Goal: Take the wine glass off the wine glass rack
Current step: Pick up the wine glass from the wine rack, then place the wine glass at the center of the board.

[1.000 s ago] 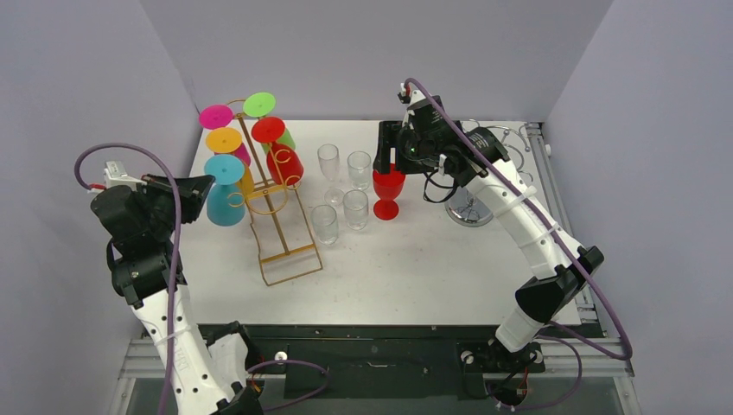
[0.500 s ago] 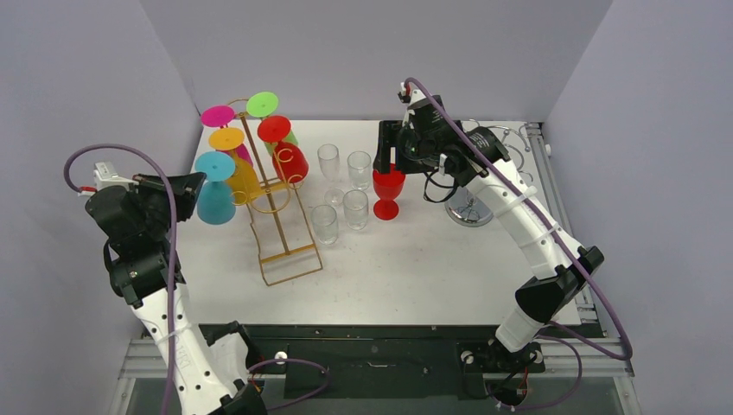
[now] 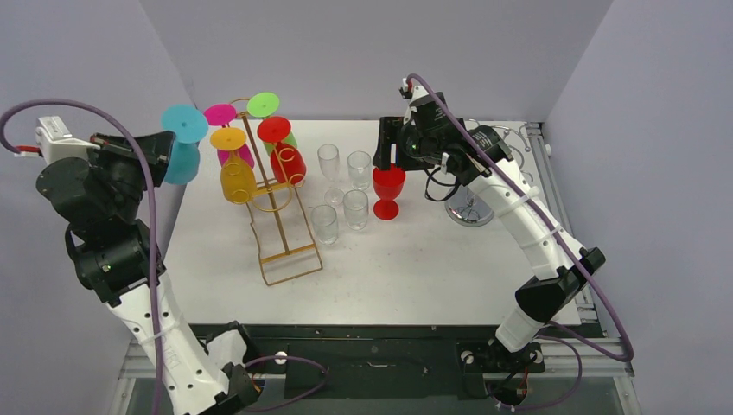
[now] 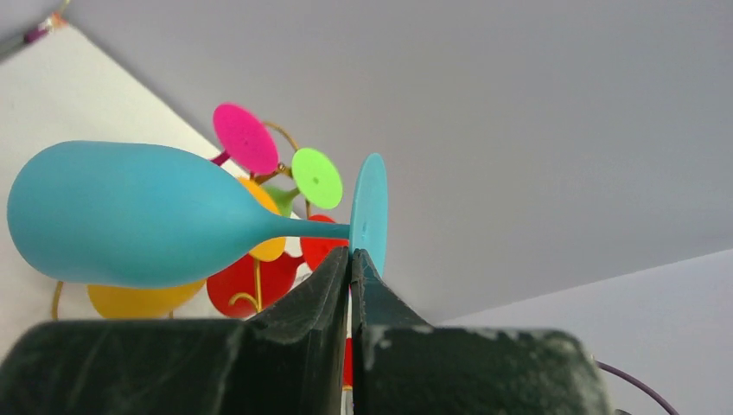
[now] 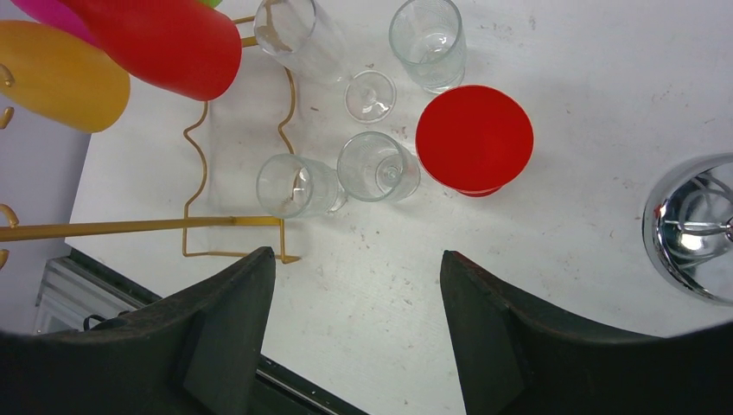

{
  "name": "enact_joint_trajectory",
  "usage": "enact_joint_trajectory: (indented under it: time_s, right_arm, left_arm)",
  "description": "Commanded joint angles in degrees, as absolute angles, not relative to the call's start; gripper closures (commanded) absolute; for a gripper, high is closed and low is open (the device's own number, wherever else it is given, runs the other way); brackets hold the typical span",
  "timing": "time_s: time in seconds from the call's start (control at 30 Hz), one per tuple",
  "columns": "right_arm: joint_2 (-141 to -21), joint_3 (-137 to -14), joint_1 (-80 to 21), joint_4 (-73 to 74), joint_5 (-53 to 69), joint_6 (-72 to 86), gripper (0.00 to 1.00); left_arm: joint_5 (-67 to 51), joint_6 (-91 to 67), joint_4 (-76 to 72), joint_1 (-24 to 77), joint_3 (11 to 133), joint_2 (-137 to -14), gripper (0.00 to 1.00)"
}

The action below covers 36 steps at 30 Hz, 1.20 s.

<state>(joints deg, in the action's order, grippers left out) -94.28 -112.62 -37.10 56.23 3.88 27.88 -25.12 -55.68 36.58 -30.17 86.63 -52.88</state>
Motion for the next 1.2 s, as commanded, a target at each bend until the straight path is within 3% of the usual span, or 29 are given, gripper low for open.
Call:
enact_joint_trajectory:
  time_s: [0.0, 0.27, 0.63, 0.93, 1.17]
  right_arm:
    - [-91.6, -114.0, -36.7, 53.4, 4.0, 29.1, 0.35]
    - [-88.1, -113.7, -35.3, 50.7, 2.0, 30.8, 0.34]
    - [-77.9, -104.4, -24.4, 37.3, 8.9, 37.9, 0.32]
    - [-70.1, -83.4, -11.7, 1.5, 29.7, 53.3, 0.18]
    - [-68.4, -73.8, -11.2, -22.6, 32.8, 65.2, 0.14]
  left_arm:
    - [-22.9, -49.2, 38.0, -30.6, 97.8, -56.2, 1.0]
    - [-29.4, -53.5, 28.2, -29.1, 109.5, -64.5, 1.0]
    - [-18.5, -53.1, 20.9, 5.1, 122.8, -78.0, 1.0]
    - [-22.8, -78.7, -6.0, 15.8, 112.3, -83.9, 1.0]
    - [-23.3, -96.9, -18.8, 20.6, 105.9, -86.3, 1.0]
